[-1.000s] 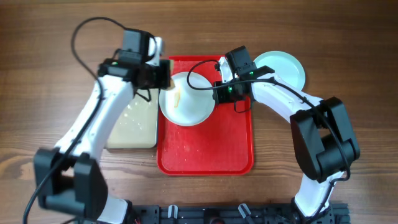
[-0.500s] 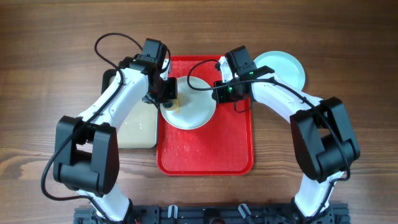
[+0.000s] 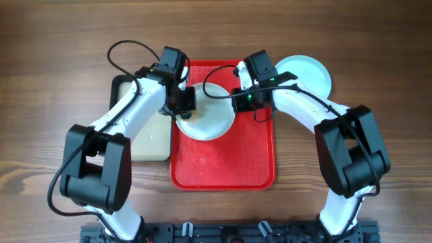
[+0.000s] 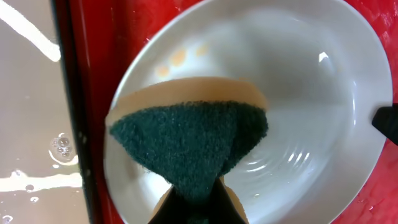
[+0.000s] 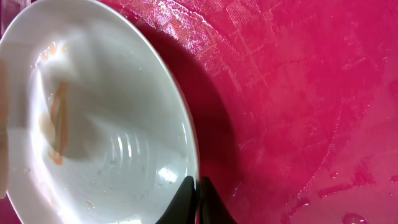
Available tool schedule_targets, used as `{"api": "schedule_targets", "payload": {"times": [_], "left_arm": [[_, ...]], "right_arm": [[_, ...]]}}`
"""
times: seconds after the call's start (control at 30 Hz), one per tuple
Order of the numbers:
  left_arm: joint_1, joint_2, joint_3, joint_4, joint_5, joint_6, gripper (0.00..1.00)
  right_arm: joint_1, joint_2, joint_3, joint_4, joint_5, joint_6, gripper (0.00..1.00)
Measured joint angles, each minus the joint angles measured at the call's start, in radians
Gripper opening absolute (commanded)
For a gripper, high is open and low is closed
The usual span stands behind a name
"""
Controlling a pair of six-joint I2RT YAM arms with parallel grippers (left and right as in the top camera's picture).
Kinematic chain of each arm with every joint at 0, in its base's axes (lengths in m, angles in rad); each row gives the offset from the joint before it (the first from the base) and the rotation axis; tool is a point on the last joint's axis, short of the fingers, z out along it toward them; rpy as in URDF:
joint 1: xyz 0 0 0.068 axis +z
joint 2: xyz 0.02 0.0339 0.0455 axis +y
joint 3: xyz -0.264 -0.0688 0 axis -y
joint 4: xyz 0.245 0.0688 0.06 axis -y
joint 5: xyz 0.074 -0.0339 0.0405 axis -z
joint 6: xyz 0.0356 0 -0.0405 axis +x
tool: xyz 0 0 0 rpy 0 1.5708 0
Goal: Clean dirty plates on tray and stack at the side
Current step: 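Scrub the held plate with the sponge in the left gripper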
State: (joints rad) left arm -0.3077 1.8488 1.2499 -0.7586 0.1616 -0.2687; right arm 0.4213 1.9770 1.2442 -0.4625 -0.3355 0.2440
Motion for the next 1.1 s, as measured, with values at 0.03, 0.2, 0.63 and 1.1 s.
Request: {"api": "schedule_targets", "payload": {"times": [0.03, 0.2, 0.63, 1.1], "left_arm": [[-0.004, 0.001, 0.0, 0.0, -0.007, -0.005, 0.04], [-0.018, 0.032, -0.004, 0.006, -0.053, -0.038, 0.04], [-0.074, 0.009, -0.169, 0.269, -0.137, -0.072, 0.04], [-0.115, 0.052, -0.106, 0.239, 0.1, -0.089, 0.04]], "right_arm": [[0.0, 0.0, 0.0, 0.0, 0.0, 0.0, 0.04], [0.0, 0.001, 0.0, 0.0, 0.0, 0.0, 0.04], [-0.001, 0.001, 0.0, 0.001, 0.023, 0.02, 0.04], [-0.01, 0.002, 0.0, 0.0, 0.053, 0.02, 0.04]]}}
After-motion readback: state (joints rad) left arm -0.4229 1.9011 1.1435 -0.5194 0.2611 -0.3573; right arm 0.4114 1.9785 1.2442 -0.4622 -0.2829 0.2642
